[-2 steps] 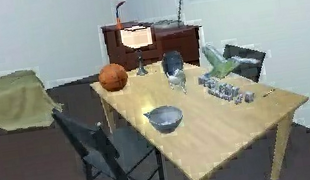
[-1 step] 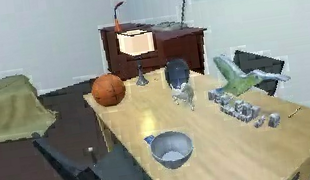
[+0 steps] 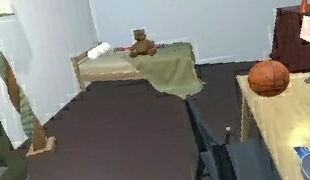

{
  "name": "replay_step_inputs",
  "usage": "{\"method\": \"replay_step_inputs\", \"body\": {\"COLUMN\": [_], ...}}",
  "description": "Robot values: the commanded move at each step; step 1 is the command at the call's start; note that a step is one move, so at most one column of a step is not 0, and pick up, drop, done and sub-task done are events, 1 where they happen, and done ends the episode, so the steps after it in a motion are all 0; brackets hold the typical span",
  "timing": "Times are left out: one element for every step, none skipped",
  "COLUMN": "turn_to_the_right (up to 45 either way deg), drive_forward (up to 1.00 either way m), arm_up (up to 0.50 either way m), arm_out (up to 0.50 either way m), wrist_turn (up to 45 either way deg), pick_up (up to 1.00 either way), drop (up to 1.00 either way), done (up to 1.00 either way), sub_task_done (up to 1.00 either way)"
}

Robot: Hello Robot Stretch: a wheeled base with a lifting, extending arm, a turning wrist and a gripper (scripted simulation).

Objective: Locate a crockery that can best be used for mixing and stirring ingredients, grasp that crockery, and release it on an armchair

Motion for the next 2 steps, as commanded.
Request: {"method": "replay_step_inputs", "body": {"turn_to_the_right": [-36.0,0.0], "drive_forward": [0.0,0.0], "arm_up": [0.0,0.5], "arm_out": [0.0,0.0], "wrist_turn": [0.0,0.0], "pick_up": [0.0,0.0], "drop": [0.0,0.0], "done": [0.0,0.0], "sub_task_done": [0.0,0.0]}}
